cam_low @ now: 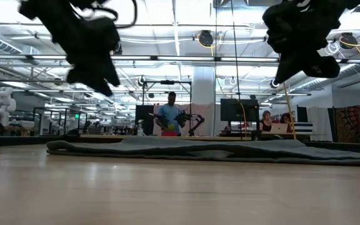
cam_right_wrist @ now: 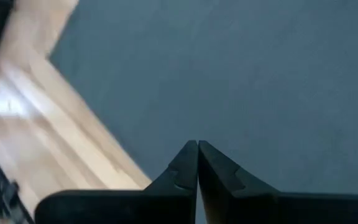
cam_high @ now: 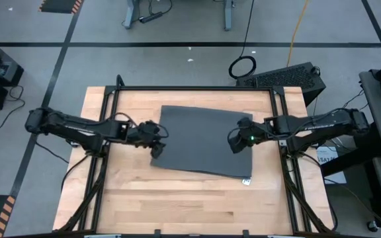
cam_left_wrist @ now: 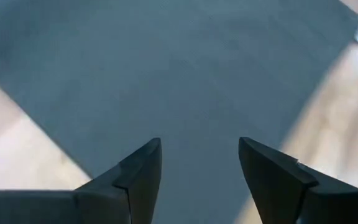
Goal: Roll towel
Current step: Fold the gray towel on the center of table
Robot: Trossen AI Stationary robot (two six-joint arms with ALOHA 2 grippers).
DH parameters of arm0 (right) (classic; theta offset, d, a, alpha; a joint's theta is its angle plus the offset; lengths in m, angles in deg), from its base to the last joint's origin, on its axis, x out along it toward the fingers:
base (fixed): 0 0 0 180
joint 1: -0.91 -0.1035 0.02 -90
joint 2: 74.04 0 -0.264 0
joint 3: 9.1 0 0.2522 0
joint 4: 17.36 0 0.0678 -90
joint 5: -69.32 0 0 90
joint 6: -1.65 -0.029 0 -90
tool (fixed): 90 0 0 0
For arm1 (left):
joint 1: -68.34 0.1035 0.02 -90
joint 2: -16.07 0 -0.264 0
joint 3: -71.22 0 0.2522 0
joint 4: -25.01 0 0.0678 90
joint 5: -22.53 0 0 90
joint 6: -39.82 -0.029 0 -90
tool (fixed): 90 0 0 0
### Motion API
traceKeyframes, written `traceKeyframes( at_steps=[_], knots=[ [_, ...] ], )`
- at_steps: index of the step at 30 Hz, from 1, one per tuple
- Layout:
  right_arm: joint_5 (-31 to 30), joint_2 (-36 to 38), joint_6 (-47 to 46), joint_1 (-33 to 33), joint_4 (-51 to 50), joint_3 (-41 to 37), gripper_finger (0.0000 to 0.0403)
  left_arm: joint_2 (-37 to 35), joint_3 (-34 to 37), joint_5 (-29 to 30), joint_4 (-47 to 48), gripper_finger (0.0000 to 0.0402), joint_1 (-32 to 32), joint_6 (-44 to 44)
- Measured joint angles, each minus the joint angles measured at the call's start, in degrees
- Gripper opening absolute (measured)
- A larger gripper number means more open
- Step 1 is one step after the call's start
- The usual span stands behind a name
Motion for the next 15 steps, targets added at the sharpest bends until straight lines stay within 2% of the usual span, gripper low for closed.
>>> traceKeyframes(
  at_steps=[3, 7, 11, 15],
  knots=[
    [0.2, 0.0, -0.5, 2.0, 0.3, 0.0, 0.0004, 5.5, 0.8, -2.4, -6.3, 0.0218, 3.2, -3.7],
    [5.4, -0.6, 1.7, 5.7, -1.8, 0.0, 0.0004, 13.6, 1.3, -9.4, -11.2, 0.0203, 5.1, -4.6],
    [7.2, -3.2, 3.4, 9.6, -3.6, 0.0, 0.0004, 20.2, 1.4, -10.2, -11.2, 0.018, 5.4, 1.1],
    [8.2, -7.1, 7.5, 12.9, -3.0, -0.1, 0.0004, 24.3, 1.2, -10.2, -14.2, 0.0161, 4.4, 3.2]
  ],
)
